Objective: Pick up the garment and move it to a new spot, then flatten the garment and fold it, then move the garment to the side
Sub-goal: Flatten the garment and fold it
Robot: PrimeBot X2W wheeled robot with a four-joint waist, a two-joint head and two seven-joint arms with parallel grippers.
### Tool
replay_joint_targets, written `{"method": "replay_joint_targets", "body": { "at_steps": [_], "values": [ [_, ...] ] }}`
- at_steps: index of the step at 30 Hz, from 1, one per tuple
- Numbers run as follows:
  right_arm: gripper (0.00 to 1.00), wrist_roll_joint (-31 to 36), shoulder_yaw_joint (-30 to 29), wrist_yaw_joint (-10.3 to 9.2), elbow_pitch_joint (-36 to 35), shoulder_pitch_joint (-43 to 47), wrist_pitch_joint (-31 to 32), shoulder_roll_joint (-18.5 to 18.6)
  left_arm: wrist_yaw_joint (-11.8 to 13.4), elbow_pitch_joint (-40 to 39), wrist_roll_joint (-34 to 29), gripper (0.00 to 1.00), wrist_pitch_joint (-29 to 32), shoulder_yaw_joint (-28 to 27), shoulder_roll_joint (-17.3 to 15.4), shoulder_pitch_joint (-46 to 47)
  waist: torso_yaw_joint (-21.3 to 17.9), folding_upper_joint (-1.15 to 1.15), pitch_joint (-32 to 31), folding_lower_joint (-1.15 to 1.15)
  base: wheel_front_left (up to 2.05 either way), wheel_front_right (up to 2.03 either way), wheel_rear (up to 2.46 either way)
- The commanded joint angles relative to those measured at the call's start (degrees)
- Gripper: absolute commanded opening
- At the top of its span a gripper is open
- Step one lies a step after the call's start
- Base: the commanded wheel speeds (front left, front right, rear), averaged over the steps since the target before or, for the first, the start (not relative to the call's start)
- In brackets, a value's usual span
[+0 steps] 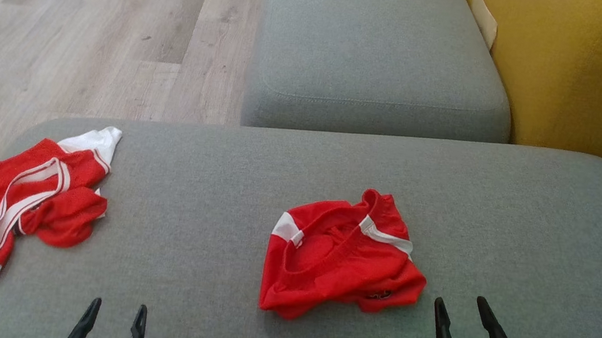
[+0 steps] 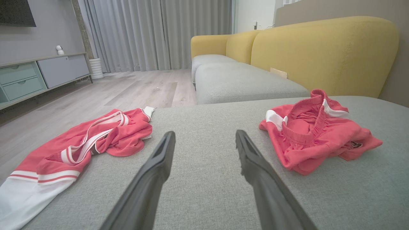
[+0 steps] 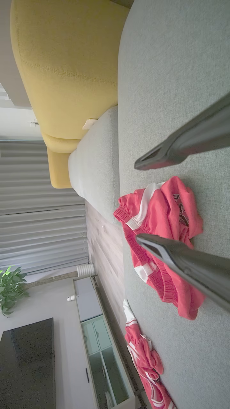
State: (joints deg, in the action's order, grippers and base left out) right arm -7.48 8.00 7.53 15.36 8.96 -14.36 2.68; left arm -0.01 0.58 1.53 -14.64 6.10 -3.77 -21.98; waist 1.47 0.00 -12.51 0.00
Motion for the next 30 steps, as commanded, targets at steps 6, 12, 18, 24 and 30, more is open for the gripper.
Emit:
{"method": "replay_joint_targets", "body": {
  "at_steps": [6,12,18,24,30],
  "values": [
    [1.00,0.83,1.31,-0.04,-1.77,-1.77,-0.63,0.20,-0.11,-1.53,-0.53,1.00,-0.36,-1.64,0.34,3.30,-0.27,0.00,-0.17,0.00,0.00,0.00,0.00],
    [1.00,0.80,1.37,-0.04,-1.91,-1.60,-0.63,0.20,0.21,-0.80,-0.57,1.00,-0.36,-1.26,0.43,3.41,-0.74,0.00,-0.01,0.00,0.00,0.00,0.00],
    [1.00,1.03,1.43,-0.04,-2.20,-1.51,-0.63,0.20,0.43,-0.55,-0.58,1.00,-0.36,-0.78,0.51,3.82,-1.32,0.00,0.42,0.00,0.00,0.00,0.00],
    [1.00,1.64,1.57,-0.04,-2.66,-2.14,-0.63,0.20,-0.60,0.85,-0.38,1.00,-0.36,0.76,0.59,5.79,-3.06,0.00,2.07,0.00,0.00,0.00,0.00],
    [1.00,2.56,2.28,-0.04,-3.94,-4.65,-0.63,0.20,-2.82,4.99,-0.32,1.00,-0.36,5.58,0.76,13.54,-6.65,0.00,6.59,0.00,0.00,0.00,0.00]
  ]
}}
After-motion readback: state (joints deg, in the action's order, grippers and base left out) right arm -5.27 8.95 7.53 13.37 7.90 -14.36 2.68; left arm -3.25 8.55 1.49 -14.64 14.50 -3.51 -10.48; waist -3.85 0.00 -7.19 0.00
